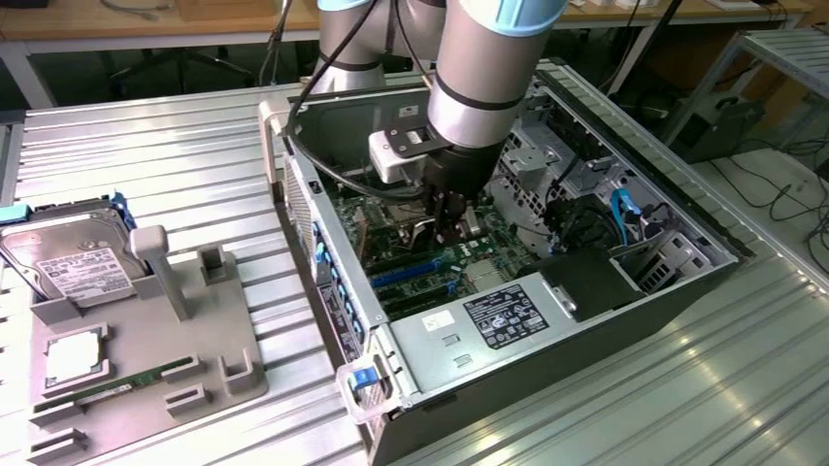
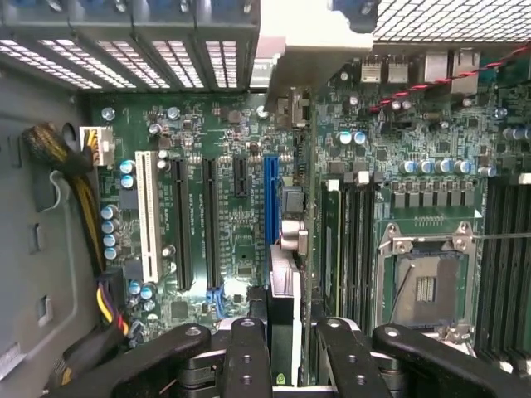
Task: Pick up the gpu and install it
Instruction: 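Insert the gpu into the slot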
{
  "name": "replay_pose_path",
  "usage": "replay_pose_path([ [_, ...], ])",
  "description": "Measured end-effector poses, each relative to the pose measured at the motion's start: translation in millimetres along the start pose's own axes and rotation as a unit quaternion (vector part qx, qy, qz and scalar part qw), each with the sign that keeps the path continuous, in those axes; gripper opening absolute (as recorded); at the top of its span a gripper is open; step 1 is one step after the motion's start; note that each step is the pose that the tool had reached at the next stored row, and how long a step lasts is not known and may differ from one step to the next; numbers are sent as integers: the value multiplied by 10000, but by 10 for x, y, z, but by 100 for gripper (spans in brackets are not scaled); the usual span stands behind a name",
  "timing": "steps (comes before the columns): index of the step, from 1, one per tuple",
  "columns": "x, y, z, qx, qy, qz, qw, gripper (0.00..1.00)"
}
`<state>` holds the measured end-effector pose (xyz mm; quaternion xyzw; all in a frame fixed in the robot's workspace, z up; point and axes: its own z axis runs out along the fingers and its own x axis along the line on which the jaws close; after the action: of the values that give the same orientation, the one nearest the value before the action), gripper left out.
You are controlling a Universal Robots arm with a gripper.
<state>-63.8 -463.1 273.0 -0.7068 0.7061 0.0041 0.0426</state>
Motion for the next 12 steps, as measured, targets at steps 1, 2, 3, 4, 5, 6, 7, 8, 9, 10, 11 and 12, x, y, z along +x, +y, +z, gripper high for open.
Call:
replay_pose_path([
  [1,0,0,3,14,-7,-109,9999,27],
  [2,0,1,13,19,-12,-179,9998,27],
  [3,1,7,27,21,-12,-185,9998,27],
  [4,3,20,49,22,-11,-182,9998,27],
  [5,5,27,70,23,-10,-165,9999,27],
  [6,6,32,86,24,-8,-140,9999,27],
  [7,7,35,105,27,-5,-105,9999,27],
  [8,8,38,117,29,2,-78,10000,27],
  [9,8,41,128,30,9,-58,10000,27],
  [10,10,52,129,30,11,-51,10000,27],
  [11,10,72,129,31,12,-51,10000,27],
  [12,10,89,128,31,11,-51,10000,27],
])
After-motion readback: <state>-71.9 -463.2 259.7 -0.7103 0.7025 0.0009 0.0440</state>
